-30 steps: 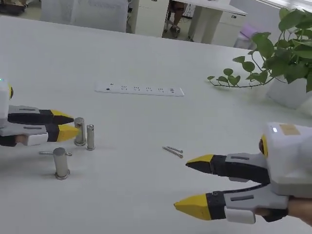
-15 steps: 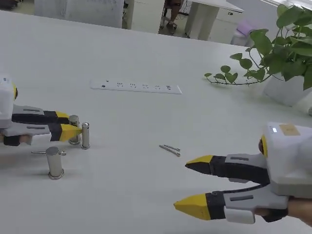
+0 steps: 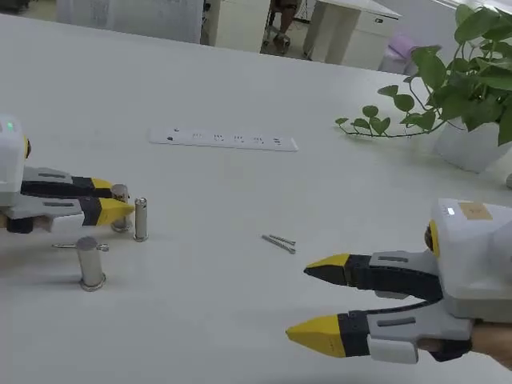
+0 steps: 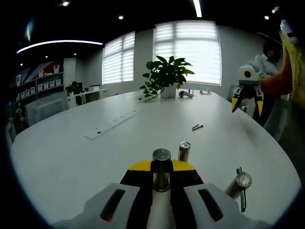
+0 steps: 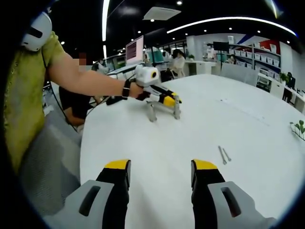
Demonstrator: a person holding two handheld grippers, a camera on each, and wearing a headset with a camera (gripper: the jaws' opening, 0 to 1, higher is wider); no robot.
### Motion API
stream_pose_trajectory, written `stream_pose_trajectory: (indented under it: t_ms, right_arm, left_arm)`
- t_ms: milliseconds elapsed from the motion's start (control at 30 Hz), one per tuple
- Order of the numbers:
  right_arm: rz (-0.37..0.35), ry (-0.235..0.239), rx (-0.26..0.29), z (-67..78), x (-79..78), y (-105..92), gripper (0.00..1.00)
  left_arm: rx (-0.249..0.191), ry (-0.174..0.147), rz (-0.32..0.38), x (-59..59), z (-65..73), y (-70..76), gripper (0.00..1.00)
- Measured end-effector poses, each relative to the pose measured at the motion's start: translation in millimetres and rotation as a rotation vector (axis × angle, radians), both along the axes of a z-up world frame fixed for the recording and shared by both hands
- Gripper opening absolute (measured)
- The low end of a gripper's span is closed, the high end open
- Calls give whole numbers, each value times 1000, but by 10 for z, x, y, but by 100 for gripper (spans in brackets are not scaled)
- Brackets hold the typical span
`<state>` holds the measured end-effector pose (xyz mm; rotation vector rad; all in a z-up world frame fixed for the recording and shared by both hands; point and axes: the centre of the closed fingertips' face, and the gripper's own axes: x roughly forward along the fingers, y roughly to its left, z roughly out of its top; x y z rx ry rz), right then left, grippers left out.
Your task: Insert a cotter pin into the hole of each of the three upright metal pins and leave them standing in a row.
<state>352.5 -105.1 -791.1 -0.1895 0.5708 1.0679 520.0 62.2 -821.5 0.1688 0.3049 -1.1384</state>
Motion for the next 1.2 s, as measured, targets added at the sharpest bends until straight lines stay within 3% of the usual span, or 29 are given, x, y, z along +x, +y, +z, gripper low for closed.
stream_pose_trajectory:
  t_ms: [133, 367, 633, 967, 1200]
  right_arm:
    - [1, 0, 4, -2, 1, 8, 52]
    - [6, -1, 8, 7, 1, 15, 52]
    - [18, -10, 17, 45, -11, 80, 52]
    - [37, -24, 23, 111, -40, 121, 52]
    - [44, -36, 34, 161, -68, 141, 52]
  left_arm:
    - [15, -4, 21, 20, 5, 51, 9]
    - [-4, -19, 84, 104, 113, 223, 9]
    - [2, -24, 159, 57, 165, 547, 9]
    - [0, -16, 234, -204, 221, 887, 9]
    - [-1, -4, 256, -600, 258, 1020, 9]
